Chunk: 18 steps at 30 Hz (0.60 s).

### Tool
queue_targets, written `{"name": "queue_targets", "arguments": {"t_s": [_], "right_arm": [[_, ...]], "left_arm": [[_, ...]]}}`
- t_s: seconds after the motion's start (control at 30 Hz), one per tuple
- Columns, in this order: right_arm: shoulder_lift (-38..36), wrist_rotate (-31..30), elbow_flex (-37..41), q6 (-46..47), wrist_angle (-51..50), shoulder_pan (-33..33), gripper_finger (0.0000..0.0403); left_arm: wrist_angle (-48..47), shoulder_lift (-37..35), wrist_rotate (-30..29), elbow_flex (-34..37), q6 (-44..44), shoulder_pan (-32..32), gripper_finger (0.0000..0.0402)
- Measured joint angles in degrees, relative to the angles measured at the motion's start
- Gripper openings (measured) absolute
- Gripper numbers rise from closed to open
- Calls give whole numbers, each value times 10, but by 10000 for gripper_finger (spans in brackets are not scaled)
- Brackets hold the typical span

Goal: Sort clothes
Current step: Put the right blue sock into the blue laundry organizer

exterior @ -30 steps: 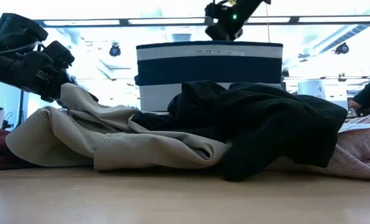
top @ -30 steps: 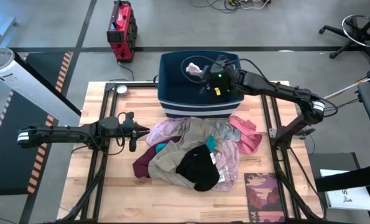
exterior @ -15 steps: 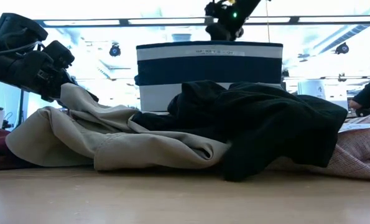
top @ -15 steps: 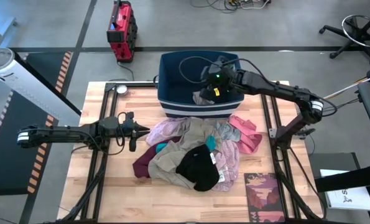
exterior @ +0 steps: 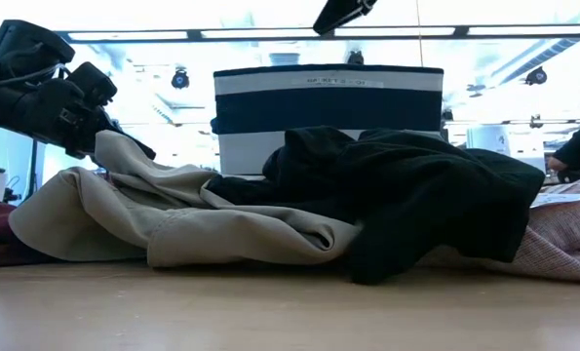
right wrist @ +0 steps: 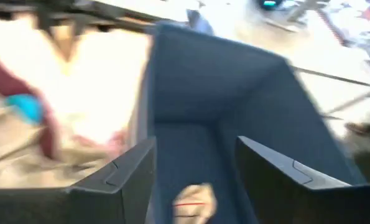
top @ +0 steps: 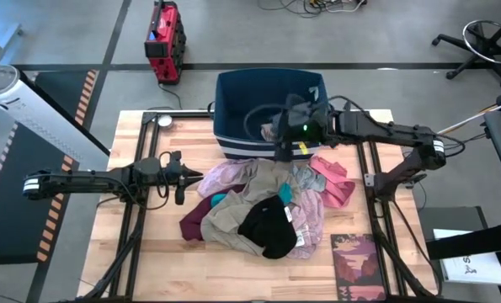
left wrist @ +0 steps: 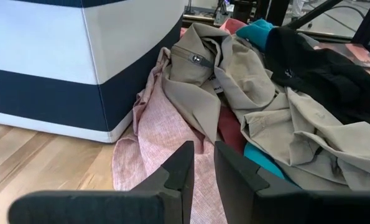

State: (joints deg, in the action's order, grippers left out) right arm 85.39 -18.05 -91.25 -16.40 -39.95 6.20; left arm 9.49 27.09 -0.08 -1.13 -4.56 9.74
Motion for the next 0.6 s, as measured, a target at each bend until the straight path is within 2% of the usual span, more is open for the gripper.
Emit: {"name": "queue_targets", "arguments": {"t_s": [0.33,0.6], "right_arm": [[2,85,27,53,-49,-82,245],[2,111,116,122,-42,-125,266]], "left_arm": [[1,9,0,0,0,0,50],[8,11,0,0,0,0,50]]}}
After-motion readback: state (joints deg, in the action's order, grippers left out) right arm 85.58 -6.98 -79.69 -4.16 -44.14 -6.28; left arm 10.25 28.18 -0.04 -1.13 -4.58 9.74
